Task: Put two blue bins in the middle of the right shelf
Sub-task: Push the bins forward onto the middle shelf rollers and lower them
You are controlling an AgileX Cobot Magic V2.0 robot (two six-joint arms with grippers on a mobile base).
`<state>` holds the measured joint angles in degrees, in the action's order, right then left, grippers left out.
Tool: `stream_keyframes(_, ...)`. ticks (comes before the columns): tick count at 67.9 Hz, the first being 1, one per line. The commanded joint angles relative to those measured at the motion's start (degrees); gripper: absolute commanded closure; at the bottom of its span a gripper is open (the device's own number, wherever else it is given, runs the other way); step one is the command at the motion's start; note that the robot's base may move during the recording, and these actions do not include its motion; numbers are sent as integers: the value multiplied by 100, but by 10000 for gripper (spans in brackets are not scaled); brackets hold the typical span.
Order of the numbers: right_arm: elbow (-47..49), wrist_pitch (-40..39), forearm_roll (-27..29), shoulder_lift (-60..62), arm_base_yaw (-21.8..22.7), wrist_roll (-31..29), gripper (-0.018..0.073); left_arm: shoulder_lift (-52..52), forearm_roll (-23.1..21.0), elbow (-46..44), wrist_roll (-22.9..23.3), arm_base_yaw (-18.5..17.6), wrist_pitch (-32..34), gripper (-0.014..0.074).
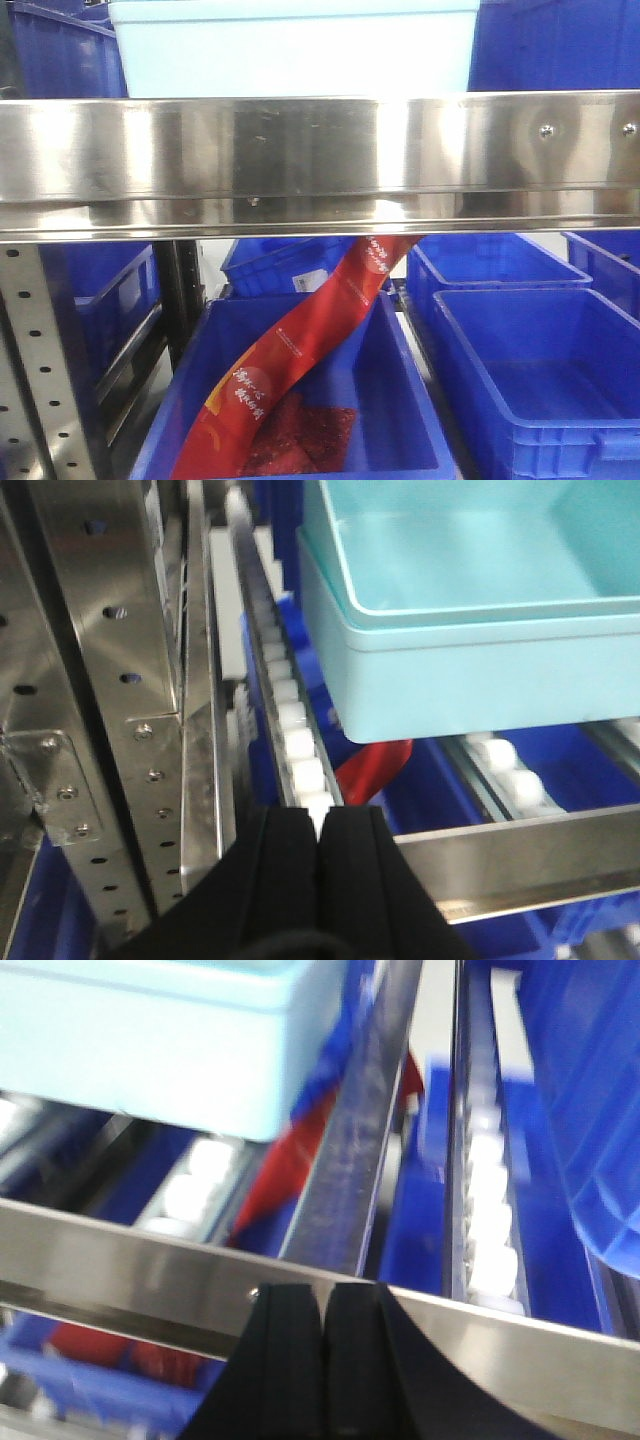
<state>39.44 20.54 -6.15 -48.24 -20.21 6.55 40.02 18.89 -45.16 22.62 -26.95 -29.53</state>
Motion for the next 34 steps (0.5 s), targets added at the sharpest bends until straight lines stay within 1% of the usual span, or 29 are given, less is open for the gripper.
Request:
stream_keyframes(1, -644, -815, -73, 636, 15, 1, 721, -614, 14, 604, 55, -14, 595, 707)
stream_keyframes(11, -1667, -1455, -73, 1741, 15, 1, 721, -1618, 38, 1443, 55, -14, 1001, 707)
stream_keyframes(19, -2212, -1637, -73, 2510, 15, 1, 721, -2160, 104, 1846, 55, -14, 996, 707)
stream_keyframes(26, -2374, -1627, -73, 2888, 15, 1, 721, -2419, 104, 1967, 55, -14, 924, 707)
stream_keyframes(34, -2384, -1638, -73, 2960, 15, 1, 721, -2545, 104, 1967, 55, -14, 811, 707)
